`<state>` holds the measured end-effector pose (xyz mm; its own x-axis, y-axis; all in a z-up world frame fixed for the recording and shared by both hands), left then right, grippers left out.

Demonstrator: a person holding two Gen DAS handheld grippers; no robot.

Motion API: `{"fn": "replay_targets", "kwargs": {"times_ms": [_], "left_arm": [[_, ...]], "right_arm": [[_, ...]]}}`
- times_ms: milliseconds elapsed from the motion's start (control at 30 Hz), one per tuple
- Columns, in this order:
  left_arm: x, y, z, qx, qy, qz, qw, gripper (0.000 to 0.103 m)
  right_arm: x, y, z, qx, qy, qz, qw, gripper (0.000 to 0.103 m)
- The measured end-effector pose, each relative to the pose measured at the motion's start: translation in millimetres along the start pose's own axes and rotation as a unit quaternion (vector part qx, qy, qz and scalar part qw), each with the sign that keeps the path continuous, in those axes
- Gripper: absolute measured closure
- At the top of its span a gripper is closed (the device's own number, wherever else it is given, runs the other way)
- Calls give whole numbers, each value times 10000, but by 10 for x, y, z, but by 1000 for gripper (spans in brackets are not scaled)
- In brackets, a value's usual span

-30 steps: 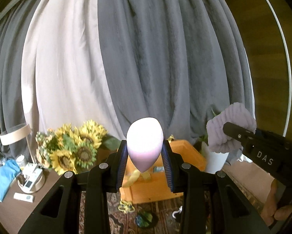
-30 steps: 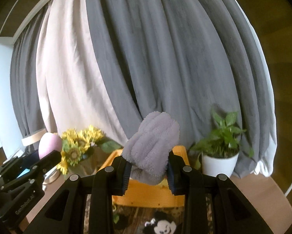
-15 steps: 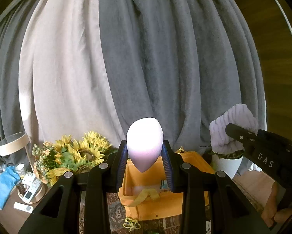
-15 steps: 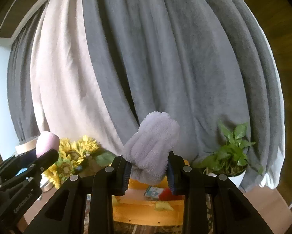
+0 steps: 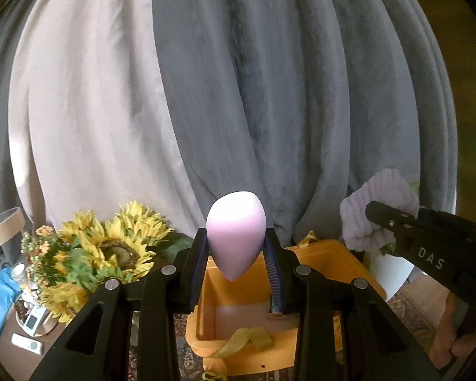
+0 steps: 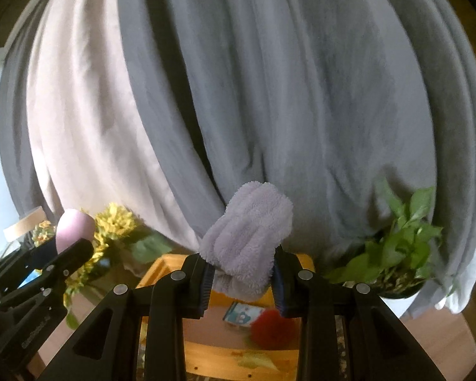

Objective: Organize soft objects
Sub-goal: 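Lift the pink sponge and lavender wristband and carry both over the crate, then open both tools to drop the sponge and wristband into the crate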

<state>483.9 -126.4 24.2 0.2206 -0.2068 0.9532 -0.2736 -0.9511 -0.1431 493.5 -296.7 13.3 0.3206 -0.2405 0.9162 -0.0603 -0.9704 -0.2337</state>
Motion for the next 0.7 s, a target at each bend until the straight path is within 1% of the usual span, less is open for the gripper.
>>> {"fn": "replay_targets", "kwargs": {"times_ms": [100,300,500,667,700], "left_arm": [[-46,12,194,-3,-123,59,9999,68],[-148,9,586,-113,-498,33,9987,68],[-295,52,902,-224,-874,70,9959,68],[-442,86,1110,-309,-1217,45,9921,68],[-468,91,1144,-338,-1278,38,9912,68]], "right_arm": [[-53,72,238,7,-281,116,9995,71],[-153,188,606,-101,-657,132,9977,71],[-315,237,873,-181,-1012,140,9946,71],[-464,313,1063,-223,-1436,267,9890,71],[-499,315,1095,-152,-1553,254,9874,71]]}}
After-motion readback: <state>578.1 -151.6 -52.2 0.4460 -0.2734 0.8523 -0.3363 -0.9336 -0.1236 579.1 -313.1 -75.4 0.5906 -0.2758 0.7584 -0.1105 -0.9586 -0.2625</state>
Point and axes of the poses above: each gripper's, at about its wrist camera, not at the fingertips, and z roughly the way its jaws point, y to its right, x to its top, the point moved 7 cm from there along z, roughly the way its jaws point, and after that the axes turned 5 degrees about z, right-handed, at the moved point
